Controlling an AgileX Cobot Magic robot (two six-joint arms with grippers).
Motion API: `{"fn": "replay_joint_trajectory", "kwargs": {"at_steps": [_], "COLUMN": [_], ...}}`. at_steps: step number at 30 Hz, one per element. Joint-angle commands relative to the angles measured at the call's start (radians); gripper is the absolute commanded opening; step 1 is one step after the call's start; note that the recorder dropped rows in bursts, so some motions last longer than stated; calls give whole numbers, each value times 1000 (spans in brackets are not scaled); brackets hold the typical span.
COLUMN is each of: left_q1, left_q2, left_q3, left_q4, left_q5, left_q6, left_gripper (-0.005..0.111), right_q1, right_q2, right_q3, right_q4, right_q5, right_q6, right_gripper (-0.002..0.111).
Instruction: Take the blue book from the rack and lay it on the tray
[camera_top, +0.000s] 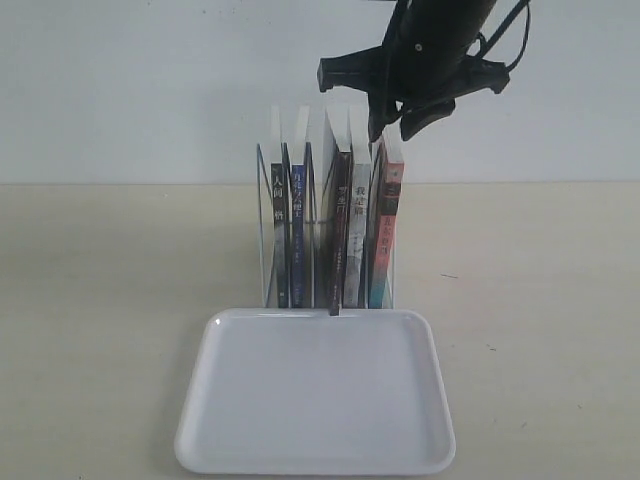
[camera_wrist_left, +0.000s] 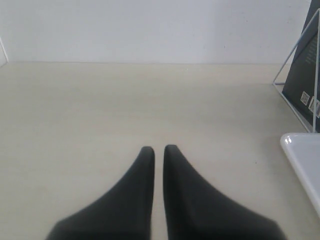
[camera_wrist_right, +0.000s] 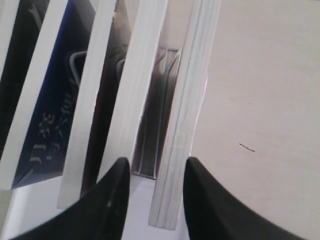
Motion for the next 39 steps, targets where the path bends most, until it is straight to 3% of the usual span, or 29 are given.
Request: {"fn": "replay_joint_trajectory", "kwargs": {"at_steps": [1,16,21,39], "left_q1": [-8,-8,-8,-8], "left_q2": [-2,-2,-2,-2], "left_q3": [4,4,4,4], "left_q4": [3,3,3,3], "left_q5": [-4,-4,-4,-4], "left_q6": [2,2,2,2], "left_gripper": [6,6,6,6], "right_q1": [0,0,0,0], "right_q2": [-2,88,88,-34], "right_q3": [-2,-2,-2,-158], "right_q4": [-15,-58,-58,-62], "right_q5": [-2,4,14,26], "right_q6": [-3,30,23,11], "right_gripper": [35,35,0,0]}}
